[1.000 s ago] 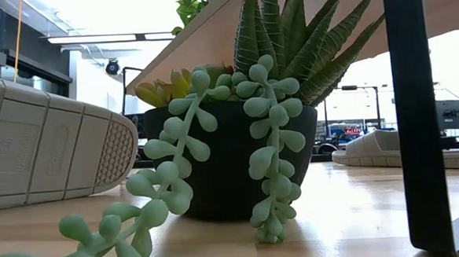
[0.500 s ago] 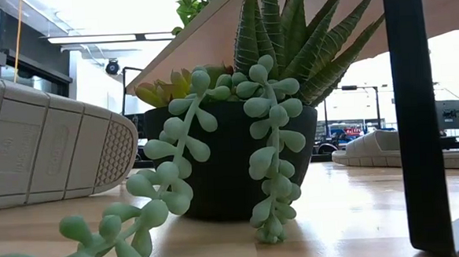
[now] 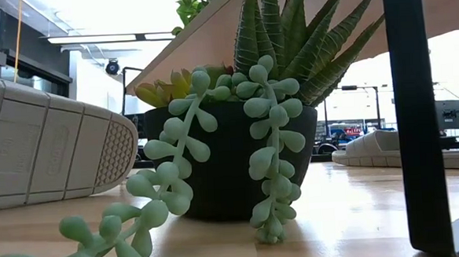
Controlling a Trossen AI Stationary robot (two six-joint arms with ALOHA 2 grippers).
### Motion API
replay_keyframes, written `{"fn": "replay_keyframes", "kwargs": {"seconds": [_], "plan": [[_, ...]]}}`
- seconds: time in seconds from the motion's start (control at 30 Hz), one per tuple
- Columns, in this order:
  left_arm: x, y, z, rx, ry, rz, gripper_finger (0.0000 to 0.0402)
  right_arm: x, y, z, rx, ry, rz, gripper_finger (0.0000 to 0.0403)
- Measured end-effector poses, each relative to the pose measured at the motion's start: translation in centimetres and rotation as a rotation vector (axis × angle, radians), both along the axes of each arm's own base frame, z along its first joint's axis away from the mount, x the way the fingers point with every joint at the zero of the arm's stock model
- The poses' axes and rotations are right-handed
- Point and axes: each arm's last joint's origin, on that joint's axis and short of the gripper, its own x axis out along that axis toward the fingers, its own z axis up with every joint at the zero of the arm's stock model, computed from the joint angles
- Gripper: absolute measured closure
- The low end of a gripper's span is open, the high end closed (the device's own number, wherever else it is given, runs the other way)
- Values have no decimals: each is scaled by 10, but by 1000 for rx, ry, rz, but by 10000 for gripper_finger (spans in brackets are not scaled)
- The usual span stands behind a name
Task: Pick and place slides into the shelf
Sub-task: Put the left black slide on the shelf
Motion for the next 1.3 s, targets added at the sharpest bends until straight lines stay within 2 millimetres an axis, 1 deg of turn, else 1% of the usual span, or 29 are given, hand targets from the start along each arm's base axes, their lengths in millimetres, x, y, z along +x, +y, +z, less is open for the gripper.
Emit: {"fn": "replay_keyframes", "kwargs": {"seconds": [0.2,0.3,0.37,0.47,0.53,0.63,0.7,0.77,0.87,1.0,1.17,1.3], "plan": [[-26,-3,4,-11,81,21,338,13,12,-46,138,-167,44,336],[-33,-7,6,-31,94,19,350,23,20,-66,206,-225,49,336],[-35,-8,7,-34,97,14,357,28,26,-79,236,-244,35,336],[-41,-16,6,-39,135,-11,366,35,36,-99,269,-253,2,336],[-49,-23,4,-46,191,-26,373,36,44,-108,281,-261,-15,336],[-59,-34,1,-66,256,-35,385,36,54,-115,279,-265,-53,336],[-68,-40,2,-44,280,-27,394,36,59,-116,249,-270,-91,336],[-75,-45,6,-8,265,-7,399,35,64,-116,248,-287,-129,336],[-85,-48,9,37,266,44,397,34,74,-117,263,-308,-169,336],[-97,-54,8,70,265,80,398,36,91,-126,266,-305,-203,336],[-113,-52,0,60,288,138,398,39,111,-138,281,-330,-276,336],[-119,-50,-9,57,304,181,397,41,122,-147,299,-345,-305,336]]}}
